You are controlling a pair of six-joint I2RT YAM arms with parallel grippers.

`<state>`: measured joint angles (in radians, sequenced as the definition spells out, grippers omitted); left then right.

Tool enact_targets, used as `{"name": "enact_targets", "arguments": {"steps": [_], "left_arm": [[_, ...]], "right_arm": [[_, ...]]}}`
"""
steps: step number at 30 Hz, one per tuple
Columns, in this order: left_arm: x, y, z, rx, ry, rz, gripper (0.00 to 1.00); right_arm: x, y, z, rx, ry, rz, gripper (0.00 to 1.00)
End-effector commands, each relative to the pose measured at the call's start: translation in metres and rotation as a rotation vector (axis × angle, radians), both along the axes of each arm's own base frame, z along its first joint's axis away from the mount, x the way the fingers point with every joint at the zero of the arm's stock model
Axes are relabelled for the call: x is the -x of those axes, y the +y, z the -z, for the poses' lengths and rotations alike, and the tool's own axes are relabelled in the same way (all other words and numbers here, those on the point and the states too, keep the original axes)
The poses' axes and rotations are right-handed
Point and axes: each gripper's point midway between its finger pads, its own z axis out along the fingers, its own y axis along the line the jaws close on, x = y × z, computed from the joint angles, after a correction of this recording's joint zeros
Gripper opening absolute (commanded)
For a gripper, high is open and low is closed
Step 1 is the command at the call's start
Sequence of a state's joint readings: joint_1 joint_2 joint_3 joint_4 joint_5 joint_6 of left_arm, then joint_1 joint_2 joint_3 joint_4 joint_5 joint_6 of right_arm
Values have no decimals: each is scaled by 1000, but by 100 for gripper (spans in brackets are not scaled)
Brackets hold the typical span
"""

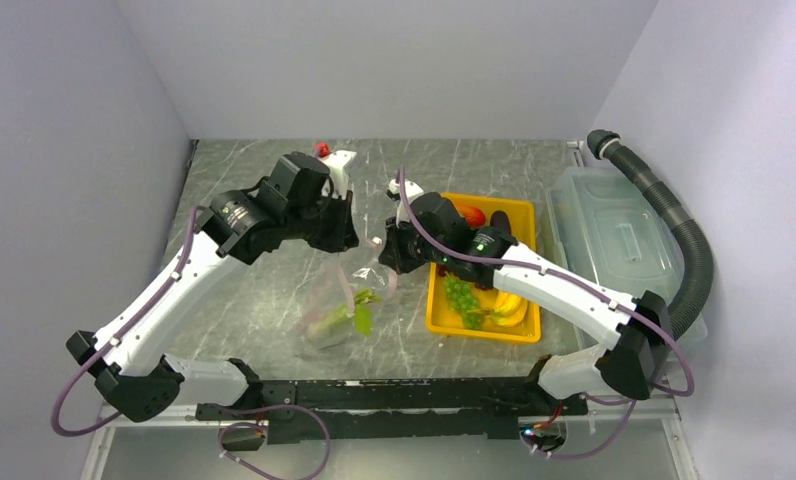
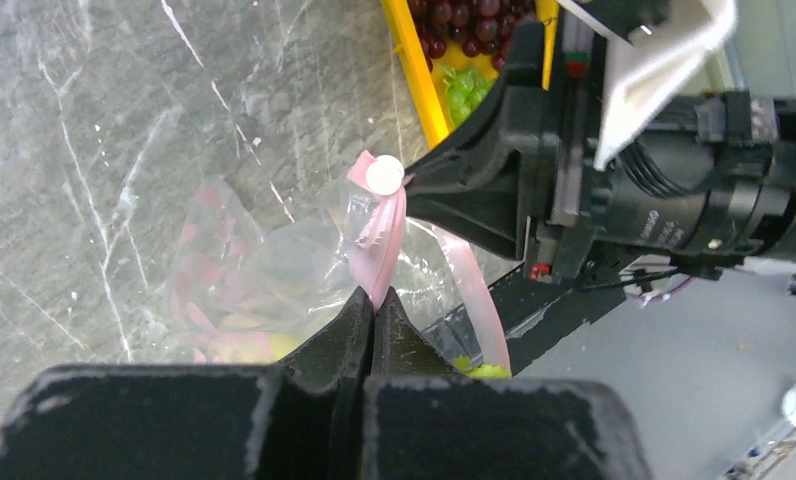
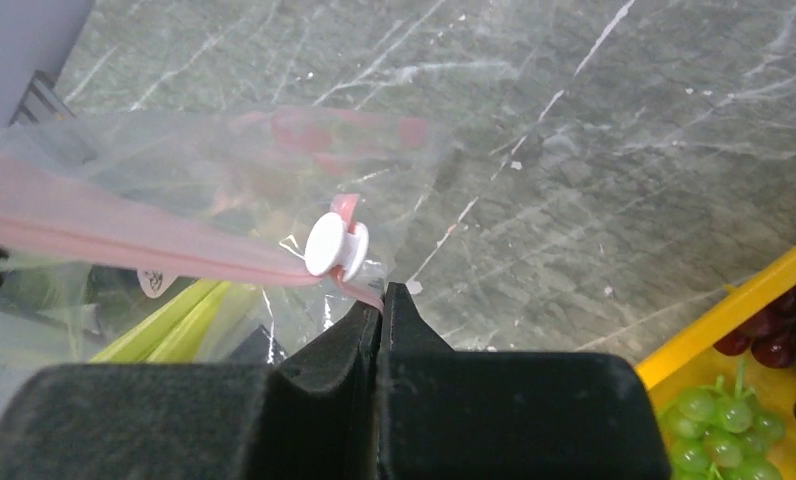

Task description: Place the food in the zip-top bag and seal the zipper

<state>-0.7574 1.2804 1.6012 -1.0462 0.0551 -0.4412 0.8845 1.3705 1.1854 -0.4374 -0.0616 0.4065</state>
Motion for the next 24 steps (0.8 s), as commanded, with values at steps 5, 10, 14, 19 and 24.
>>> {"name": "enact_targets", "arguments": {"steps": [5, 10, 14, 19, 24], "left_arm": [[-22, -8, -46, 179, -90, -18, 0], [-24, -7, -40, 168, -82, -28, 0], [-28, -4, -39, 152, -96, -51, 0], [-37, -1, -35, 122, -106, -80, 0], [-45, 2, -34, 98, -121, -113, 0]], "right_arm": [[3, -33, 21, 72, 20, 101, 14], [-1, -51, -15, 5, -77, 177, 36], [1, -63, -43, -56, -128, 225, 46], [6, -76, -67, -105, -175, 254, 50], [25, -77, -81, -176, -181, 183, 50]]}}
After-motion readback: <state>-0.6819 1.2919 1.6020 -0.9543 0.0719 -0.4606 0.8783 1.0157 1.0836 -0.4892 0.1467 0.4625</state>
